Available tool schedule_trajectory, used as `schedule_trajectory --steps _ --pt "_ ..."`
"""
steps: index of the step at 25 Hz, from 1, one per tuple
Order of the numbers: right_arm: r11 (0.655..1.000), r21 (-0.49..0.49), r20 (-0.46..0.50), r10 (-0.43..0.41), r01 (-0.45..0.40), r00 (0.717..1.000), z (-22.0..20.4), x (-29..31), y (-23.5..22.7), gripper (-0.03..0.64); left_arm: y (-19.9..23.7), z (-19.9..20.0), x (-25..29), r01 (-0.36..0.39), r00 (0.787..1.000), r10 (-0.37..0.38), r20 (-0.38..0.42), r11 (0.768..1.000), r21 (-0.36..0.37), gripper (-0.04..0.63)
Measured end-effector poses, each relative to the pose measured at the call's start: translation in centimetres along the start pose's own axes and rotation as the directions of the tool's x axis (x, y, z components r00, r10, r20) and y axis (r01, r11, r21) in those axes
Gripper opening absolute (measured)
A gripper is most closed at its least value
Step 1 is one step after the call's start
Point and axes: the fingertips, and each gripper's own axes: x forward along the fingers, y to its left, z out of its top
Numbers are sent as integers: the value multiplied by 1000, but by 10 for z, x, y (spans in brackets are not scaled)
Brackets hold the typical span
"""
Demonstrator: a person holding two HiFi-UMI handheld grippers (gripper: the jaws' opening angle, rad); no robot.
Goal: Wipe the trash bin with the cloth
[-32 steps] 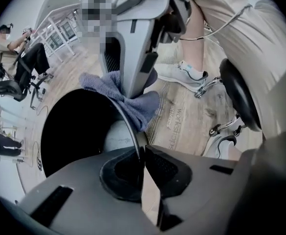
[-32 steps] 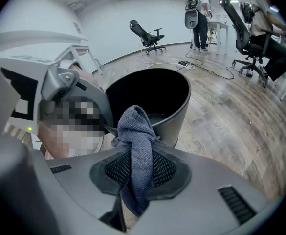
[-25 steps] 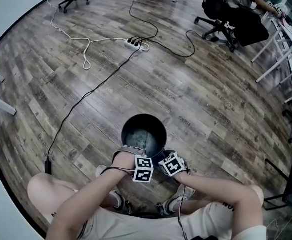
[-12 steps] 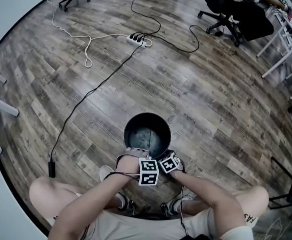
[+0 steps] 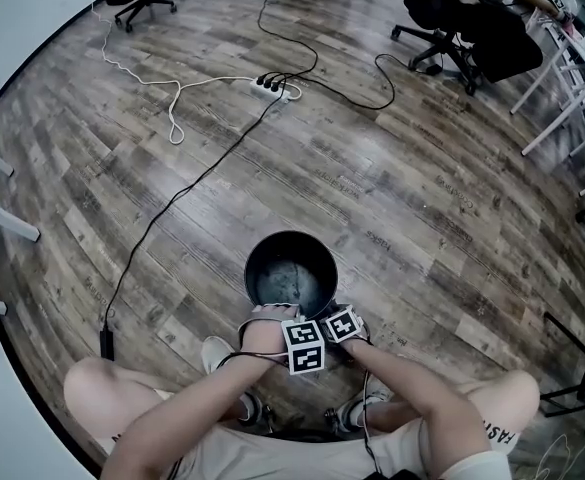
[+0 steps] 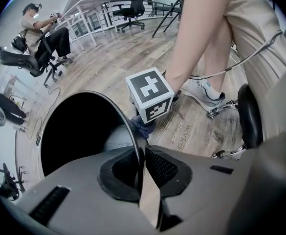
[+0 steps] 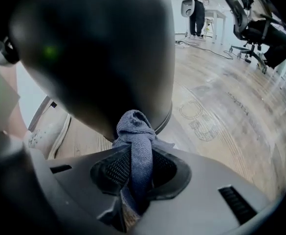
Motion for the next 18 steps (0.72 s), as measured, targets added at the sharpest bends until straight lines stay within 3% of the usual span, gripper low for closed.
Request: schedule_trajectory --steps 4,8,12,15,18 --pt "994 106 -1 29 -29 1000 7 -41 11 81 -1 0 -8 24 999 -24 41 1000 -3 95" --pt "983 167 38 66 -71 997 27 -95 26 81 3 -15 -12 46 999 -46 -5 997 63 150" --pt "993 73 80 85 -91 993 42 -146 41 81 -1 -28 -14 82 997 -79 -27 985 154 150" --pt "996 -23 100 91 -89 991 49 -173 52 81 -2 -36 -6 63 998 -57 -41 981 184 148" --pt "993 -88 121 86 -76 989 60 -180 60 81 0 -39 0 31 998 -19 -57 976 214 73"
